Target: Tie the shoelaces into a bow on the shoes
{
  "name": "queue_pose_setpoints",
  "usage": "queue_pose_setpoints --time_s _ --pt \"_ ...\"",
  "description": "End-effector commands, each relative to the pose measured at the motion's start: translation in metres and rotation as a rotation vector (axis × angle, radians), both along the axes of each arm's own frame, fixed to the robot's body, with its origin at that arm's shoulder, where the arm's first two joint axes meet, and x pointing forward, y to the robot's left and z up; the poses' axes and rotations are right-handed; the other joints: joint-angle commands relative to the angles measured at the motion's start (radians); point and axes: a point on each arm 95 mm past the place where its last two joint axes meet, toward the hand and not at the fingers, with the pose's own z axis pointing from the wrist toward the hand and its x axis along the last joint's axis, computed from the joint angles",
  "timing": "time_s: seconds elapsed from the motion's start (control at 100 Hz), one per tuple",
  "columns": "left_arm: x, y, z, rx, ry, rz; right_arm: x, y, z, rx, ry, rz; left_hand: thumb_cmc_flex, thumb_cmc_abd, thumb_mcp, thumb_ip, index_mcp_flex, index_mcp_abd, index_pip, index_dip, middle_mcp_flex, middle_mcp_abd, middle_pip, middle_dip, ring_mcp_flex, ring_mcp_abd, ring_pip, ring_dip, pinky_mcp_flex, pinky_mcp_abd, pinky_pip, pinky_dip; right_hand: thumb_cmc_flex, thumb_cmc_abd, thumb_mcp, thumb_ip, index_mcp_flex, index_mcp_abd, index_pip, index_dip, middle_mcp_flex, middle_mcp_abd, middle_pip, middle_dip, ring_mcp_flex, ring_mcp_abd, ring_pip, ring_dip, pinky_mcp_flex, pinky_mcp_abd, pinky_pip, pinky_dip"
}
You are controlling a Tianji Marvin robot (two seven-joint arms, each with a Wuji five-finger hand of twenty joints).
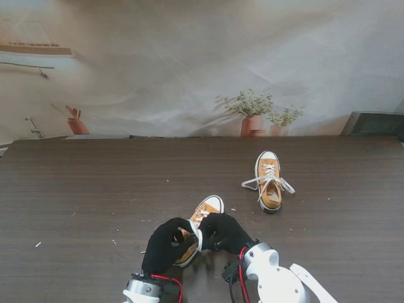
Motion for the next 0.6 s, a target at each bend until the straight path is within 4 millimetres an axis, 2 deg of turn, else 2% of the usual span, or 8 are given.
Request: queue_pose_setpoints --time_s 0.0,0.07,0.12,0.17,0.26,0.37,0.49,0.59 --pt "-0.001 0.000 0.000 -0.004 0.017 -0.023 -0.001 0.001 -0.001 -0.006 0.004 0.016 0.035 0.019 -0.039 -0.007 -0.033 -0.066 0.015 0.024 -0.031 -0.021 0.005 -0.022 -0.029 -0.010 -0.017 0.017 -0.018 0.003 -0.011 0.001 0.013 -0.001 0.038 0.052 0.033 -0.023 -0.001 0.018 0.013 -0.026 -0.007 0.017 0.026 -0.007 0.005 0.014 0.000 -0.004 0.016 -0.007" --pt "-0.002 -0.001 -0.001 -0.018 0.026 -0.032 -0.002 0.002 -0.001 -0.006 0.002 0.018 0.053 0.011 -0.082 0.012 -0.026 -0.092 -0.014 0.000 -0.035 -0.025 0.004 -0.035 -0.035 -0.007 -0.026 0.021 -0.027 0.005 -0.021 0.002 0.014 0.002 0.037 0.052 0.033 -0.024 -0.002 0.018 0.013 -0.026 -0.008 0.017 0.025 -0.006 0.004 0.014 0.000 -0.004 0.016 -0.007" --pt "-0.002 -0.002 -0.001 -0.026 0.030 -0.037 -0.002 0.002 -0.001 -0.005 0.003 0.019 0.035 -0.019 -0.074 0.018 -0.021 -0.100 -0.126 -0.110 -0.037 -0.029 -0.005 -0.064 -0.036 -0.009 -0.028 0.021 -0.029 0.003 -0.023 0.002 0.012 0.004 0.035 0.052 0.032 -0.025 -0.002 0.018 0.013 -0.026 -0.008 0.017 0.026 -0.005 0.005 0.014 0.000 -0.004 0.016 -0.007" --pt "-0.002 -0.003 -0.002 -0.024 0.030 -0.043 -0.002 0.002 -0.001 -0.006 0.003 0.020 -0.077 -0.068 0.079 -0.017 -0.013 -0.080 -0.275 -0.213 -0.046 -0.034 0.015 -0.145 -0.041 -0.016 -0.035 0.024 -0.032 -0.001 -0.025 0.002 0.013 0.005 0.034 0.052 0.031 -0.027 -0.003 0.018 0.014 -0.027 -0.008 0.017 0.026 -0.005 0.005 0.014 0.000 -0.004 0.015 -0.007" --pt "-0.001 -0.005 -0.002 -0.027 0.030 -0.050 -0.002 0.002 -0.001 -0.005 0.003 0.021 -0.160 -0.089 0.207 -0.023 0.007 -0.069 -0.382 -0.271 -0.044 -0.037 0.015 -0.149 -0.042 -0.018 -0.037 0.026 -0.033 -0.008 -0.025 0.001 0.014 0.006 0.031 0.053 0.031 -0.028 -0.003 0.019 0.016 -0.027 -0.007 0.018 0.026 -0.006 0.005 0.015 0.000 -0.004 0.015 -0.006" --pt "-0.001 -0.008 -0.001 -0.058 0.033 -0.043 -0.002 0.003 -0.001 -0.006 0.003 0.026 -0.150 -0.114 0.218 -0.025 0.028 -0.081 -0.394 -0.277 -0.028 -0.041 0.021 -0.147 -0.031 -0.025 -0.034 0.026 -0.026 -0.013 -0.020 0.002 0.014 0.008 0.029 0.053 0.031 -0.028 -0.004 0.019 0.015 -0.028 -0.008 0.019 0.027 -0.006 0.004 0.015 0.000 -0.004 0.015 -0.006" --pt "-0.001 -0.010 0.000 -0.104 0.054 -0.040 -0.002 0.003 -0.002 -0.008 0.002 0.029 -0.123 -0.137 0.230 -0.030 0.057 -0.126 -0.394 -0.278 -0.017 -0.049 0.024 -0.145 -0.028 -0.036 -0.035 0.025 -0.026 -0.021 -0.018 0.001 0.014 0.007 0.027 0.053 0.031 -0.030 -0.005 0.018 0.016 -0.028 -0.008 0.019 0.028 -0.007 0.005 0.015 0.000 -0.004 0.015 -0.006" --pt "-0.003 -0.012 0.000 -0.150 0.073 -0.036 -0.002 0.004 -0.002 -0.011 0.003 0.031 -0.069 -0.151 0.199 -0.029 0.090 -0.163 -0.345 -0.287 0.016 -0.051 -0.004 -0.046 -0.023 -0.038 -0.036 0.023 -0.029 -0.020 -0.019 -0.002 0.016 0.006 0.027 0.054 0.031 -0.030 -0.005 0.018 0.017 -0.028 -0.009 0.020 0.027 -0.008 0.004 0.015 0.000 -0.004 0.015 -0.006"
